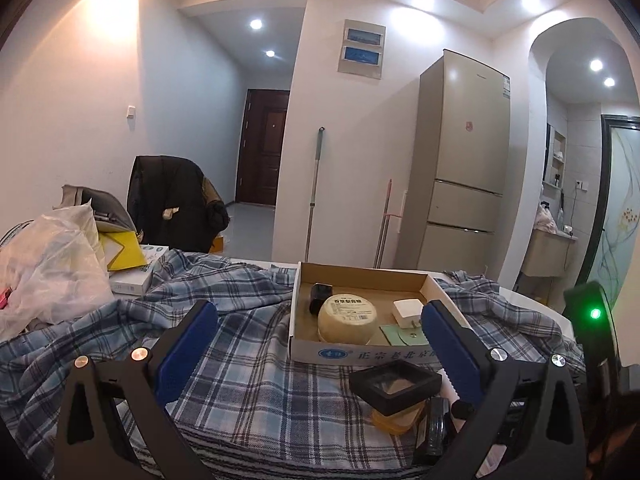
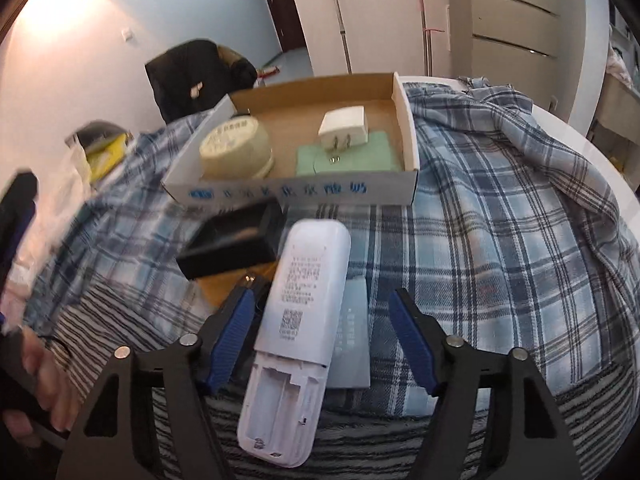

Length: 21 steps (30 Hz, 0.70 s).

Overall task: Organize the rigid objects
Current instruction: 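Move the right gripper to the white tube and grasp it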

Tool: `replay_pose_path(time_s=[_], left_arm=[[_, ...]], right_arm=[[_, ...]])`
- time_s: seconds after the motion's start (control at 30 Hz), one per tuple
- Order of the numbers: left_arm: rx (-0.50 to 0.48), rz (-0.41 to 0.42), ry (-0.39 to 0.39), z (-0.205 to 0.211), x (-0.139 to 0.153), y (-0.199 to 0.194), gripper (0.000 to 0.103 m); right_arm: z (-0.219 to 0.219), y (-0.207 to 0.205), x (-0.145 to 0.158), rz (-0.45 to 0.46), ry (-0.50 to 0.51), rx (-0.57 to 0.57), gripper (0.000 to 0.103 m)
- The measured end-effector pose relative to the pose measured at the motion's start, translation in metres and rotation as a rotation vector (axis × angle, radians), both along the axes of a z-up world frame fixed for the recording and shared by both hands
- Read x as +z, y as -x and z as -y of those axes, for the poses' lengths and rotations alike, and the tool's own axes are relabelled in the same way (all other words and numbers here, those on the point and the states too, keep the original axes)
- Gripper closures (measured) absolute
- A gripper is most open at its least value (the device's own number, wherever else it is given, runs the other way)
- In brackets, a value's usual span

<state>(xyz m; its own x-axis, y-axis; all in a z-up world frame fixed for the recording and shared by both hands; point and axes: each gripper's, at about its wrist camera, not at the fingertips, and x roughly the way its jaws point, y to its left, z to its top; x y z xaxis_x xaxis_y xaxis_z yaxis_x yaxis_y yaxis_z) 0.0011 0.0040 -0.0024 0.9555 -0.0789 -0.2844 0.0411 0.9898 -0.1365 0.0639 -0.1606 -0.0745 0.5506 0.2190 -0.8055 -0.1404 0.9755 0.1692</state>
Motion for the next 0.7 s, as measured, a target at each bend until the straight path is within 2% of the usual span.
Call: replay_pose_path(time_s=[0.3, 0.4, 0.43, 0.7], left_arm=[[-0.011, 0.003, -0.019, 0.005, -0.001, 0.000, 0.000], [-0.010, -0.002, -0.022, 0.005, -0.001, 0.000, 0.000], [-0.010, 0.000, -0.021, 0.005, -0.001, 0.000, 0.000], [-0.009, 0.004, -0.020, 0.005, -0.001, 0.000, 0.000]], right_arm=[[-0.001, -0.004, -0.005, -0.026, 0.001, 0.012, 0.045], [-0.002, -0.001, 0.000, -0.006, 0.027, 0.016, 0.053], [-0.002, -0.001, 0.001, -0.004, 0.033, 0.020, 0.062], [0.003, 0.001, 0.005, 0.002, 0.070, 0.055, 0.063]])
